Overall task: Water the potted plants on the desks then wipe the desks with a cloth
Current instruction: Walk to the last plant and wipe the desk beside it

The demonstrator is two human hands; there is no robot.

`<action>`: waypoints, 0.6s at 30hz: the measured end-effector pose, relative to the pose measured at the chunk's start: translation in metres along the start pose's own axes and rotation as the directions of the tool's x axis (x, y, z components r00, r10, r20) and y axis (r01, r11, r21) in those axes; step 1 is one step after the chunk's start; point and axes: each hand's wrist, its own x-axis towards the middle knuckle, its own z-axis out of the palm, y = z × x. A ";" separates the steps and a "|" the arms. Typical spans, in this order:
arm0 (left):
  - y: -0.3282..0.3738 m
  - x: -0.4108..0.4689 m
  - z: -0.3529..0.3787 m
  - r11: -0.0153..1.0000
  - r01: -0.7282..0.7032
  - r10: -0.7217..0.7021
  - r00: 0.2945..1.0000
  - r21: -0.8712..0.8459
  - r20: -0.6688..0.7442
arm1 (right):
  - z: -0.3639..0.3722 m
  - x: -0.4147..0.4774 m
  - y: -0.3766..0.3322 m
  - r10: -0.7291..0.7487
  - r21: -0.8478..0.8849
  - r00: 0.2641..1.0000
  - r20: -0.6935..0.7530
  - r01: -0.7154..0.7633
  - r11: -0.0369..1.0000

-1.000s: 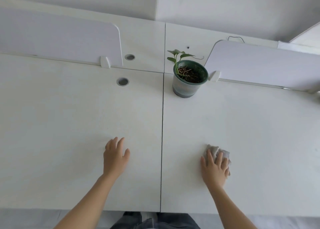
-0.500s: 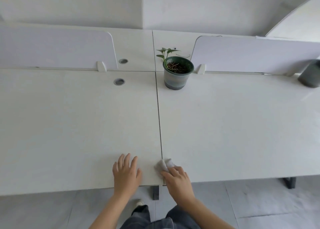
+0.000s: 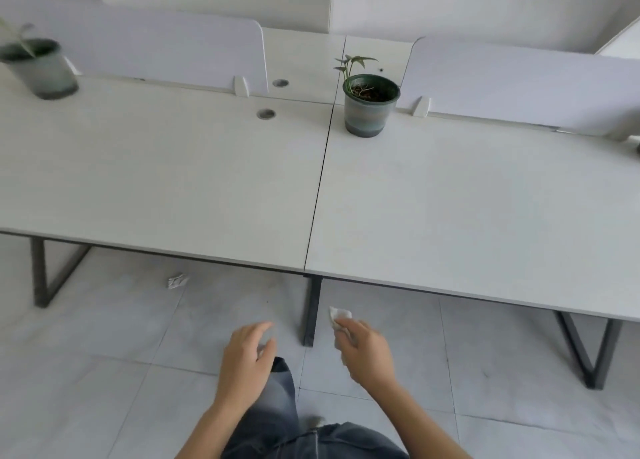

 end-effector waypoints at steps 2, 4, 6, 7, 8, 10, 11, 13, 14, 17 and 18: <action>-0.012 -0.020 -0.005 0.994 0.095 -0.094 0.995 -0.048 0.015 | 0.003 -0.006 -0.004 -0.022 -0.004 0.999 0.028 0.022 1.000; -0.021 -0.032 -0.016 0.975 0.191 -0.195 0.980 -0.112 -0.025 | 0.008 -0.007 -0.012 -0.049 -0.012 0.997 0.057 0.050 0.999; -0.030 -0.039 -0.030 0.961 0.233 -0.246 0.967 -0.149 -0.073 | 0.016 -0.009 -0.024 -0.073 -0.021 0.992 0.104 0.076 0.997; -0.034 -0.043 -0.036 0.956 0.244 -0.261 0.961 -0.164 -0.089 | 0.020 -0.010 -0.031 -0.086 -0.026 0.988 0.131 0.091 0.996; -0.038 -0.046 -0.041 0.951 0.253 -0.273 0.957 -0.178 -0.098 | 0.025 -0.010 -0.039 -0.102 -0.038 0.982 0.160 0.109 0.993; -0.049 -0.054 -0.054 0.938 0.273 -0.300 0.948 -0.215 -0.105 | 0.039 -0.012 -0.055 -0.140 -0.067 0.966 0.219 0.158 0.985; -0.057 -0.058 -0.061 0.931 0.281 -0.311 0.945 -0.232 -0.104 | 0.047 -0.013 -0.064 -0.152 -0.080 0.957 0.247 0.176 0.981; -0.076 -0.068 -0.078 0.916 0.306 -0.343 0.933 -0.260 -0.109 | 0.069 -0.015 -0.082 -0.173 -0.102 0.935 0.311 0.214 0.972; -0.088 -0.073 -0.089 0.906 0.319 -0.363 0.924 -0.276 -0.123 | 0.082 -0.017 -0.092 -0.178 -0.101 0.922 0.345 0.225 0.969; -0.127 -0.095 -0.135 0.869 0.368 -0.448 0.869 -0.332 -0.210 | 0.130 -0.027 -0.127 -0.165 -0.040 0.875 0.456 0.206 0.978; -0.141 -0.103 -0.152 0.851 0.383 -0.482 0.841 -0.359 -0.246 | 0.149 -0.032 -0.140 -0.172 -0.029 0.852 0.495 0.214 0.976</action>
